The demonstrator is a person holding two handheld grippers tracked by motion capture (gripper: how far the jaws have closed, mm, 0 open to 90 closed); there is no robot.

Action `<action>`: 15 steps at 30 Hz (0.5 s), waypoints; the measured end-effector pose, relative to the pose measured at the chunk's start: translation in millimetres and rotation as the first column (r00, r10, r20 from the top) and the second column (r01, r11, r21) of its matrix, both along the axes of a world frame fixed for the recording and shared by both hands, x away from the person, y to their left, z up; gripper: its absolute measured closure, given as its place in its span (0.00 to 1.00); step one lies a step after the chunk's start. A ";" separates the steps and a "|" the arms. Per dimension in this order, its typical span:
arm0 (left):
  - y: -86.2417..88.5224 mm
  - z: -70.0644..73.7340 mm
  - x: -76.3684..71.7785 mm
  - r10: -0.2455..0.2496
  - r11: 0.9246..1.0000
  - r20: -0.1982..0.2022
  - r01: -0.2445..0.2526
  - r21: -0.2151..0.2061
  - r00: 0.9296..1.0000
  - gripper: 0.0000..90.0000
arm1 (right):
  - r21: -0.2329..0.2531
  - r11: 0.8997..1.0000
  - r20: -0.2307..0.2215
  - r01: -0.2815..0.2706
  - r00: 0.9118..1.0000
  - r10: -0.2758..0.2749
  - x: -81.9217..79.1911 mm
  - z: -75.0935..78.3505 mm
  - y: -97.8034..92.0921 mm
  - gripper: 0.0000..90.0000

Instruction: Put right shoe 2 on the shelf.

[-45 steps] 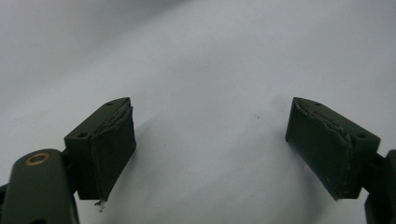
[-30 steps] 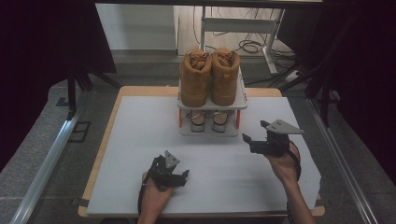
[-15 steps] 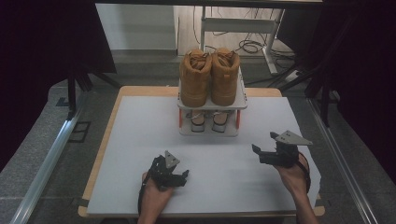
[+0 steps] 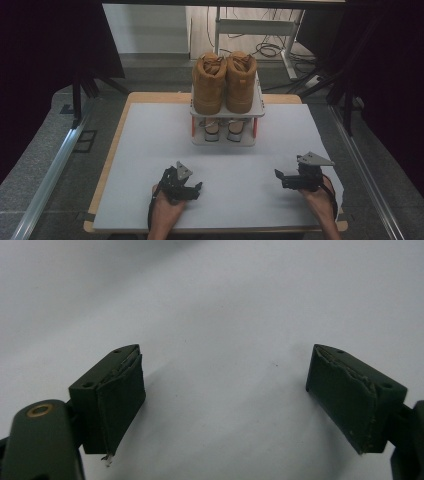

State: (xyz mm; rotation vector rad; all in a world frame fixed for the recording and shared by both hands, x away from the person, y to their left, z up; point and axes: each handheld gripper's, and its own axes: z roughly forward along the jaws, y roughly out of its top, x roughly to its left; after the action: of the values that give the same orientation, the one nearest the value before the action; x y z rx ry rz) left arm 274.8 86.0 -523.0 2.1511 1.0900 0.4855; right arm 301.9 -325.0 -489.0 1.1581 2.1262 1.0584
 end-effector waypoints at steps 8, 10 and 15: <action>0.1 0.0 0.1 0.000 1.000 0.000 0.000 0.000 1.000 0.17 | -0.015 1.000 -0.068 0.013 0.998 -0.014 -6.9 -20.7 -3.5 0.00; 0.1 -0.1 0.1 0.000 1.000 0.000 0.000 -0.001 1.000 0.17 | -0.019 1.000 -0.087 0.017 0.996 -0.018 -8.0 -26.8 -4.1 0.00; 0.1 0.0 0.1 0.000 1.000 0.001 0.000 0.000 1.000 0.17 | -0.042 0.999 -0.114 0.017 0.993 -0.022 -7.4 -29.2 -2.4 0.01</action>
State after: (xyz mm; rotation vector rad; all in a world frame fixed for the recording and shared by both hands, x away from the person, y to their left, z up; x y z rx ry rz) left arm 274.9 86.1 -523.1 2.1511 1.0898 0.4864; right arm 294.5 -327.3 -518.2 1.2448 2.2088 0.9559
